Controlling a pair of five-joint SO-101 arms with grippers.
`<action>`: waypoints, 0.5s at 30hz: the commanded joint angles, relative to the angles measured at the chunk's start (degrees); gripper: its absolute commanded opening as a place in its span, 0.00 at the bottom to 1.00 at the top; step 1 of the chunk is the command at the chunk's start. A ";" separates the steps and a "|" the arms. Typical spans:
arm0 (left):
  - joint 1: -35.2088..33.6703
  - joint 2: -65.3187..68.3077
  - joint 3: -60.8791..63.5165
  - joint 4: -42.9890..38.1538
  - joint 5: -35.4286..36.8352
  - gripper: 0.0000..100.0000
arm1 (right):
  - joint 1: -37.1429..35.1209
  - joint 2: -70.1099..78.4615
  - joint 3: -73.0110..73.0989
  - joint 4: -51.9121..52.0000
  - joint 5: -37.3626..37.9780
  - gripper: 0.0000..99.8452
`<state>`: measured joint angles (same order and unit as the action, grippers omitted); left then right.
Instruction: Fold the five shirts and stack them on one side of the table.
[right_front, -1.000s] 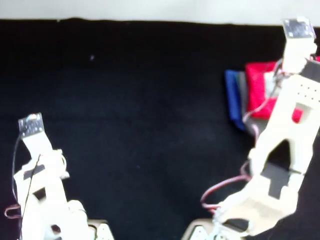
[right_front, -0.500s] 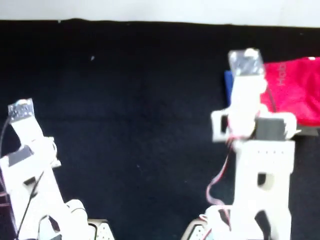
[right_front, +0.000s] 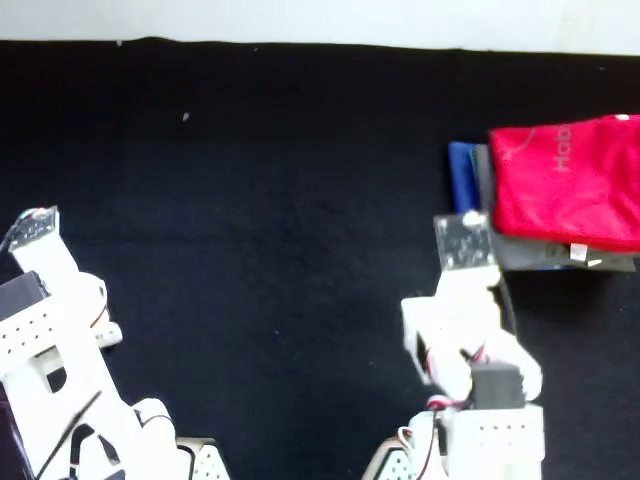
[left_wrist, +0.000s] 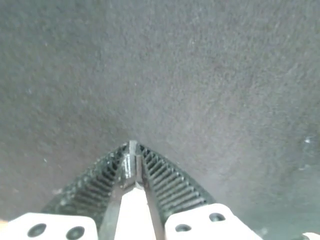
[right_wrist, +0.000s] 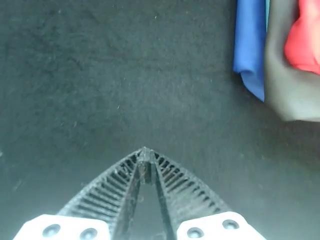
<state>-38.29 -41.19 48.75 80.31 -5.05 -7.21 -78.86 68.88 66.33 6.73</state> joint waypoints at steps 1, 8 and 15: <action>0.22 -5.23 -2.07 1.58 1.58 0.01 | -0.66 -9.27 9.71 -4.97 -0.62 0.01; 2.24 -28.00 10.51 0.53 -1.85 0.01 | -0.57 -27.03 24.48 -4.79 -0.53 0.01; 7.08 -53.23 28.70 -2.11 -4.48 0.01 | -0.66 -25.01 32.57 -4.79 -0.62 0.01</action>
<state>-33.36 -84.62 72.66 79.25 -8.92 -7.30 -103.65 95.78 62.29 6.73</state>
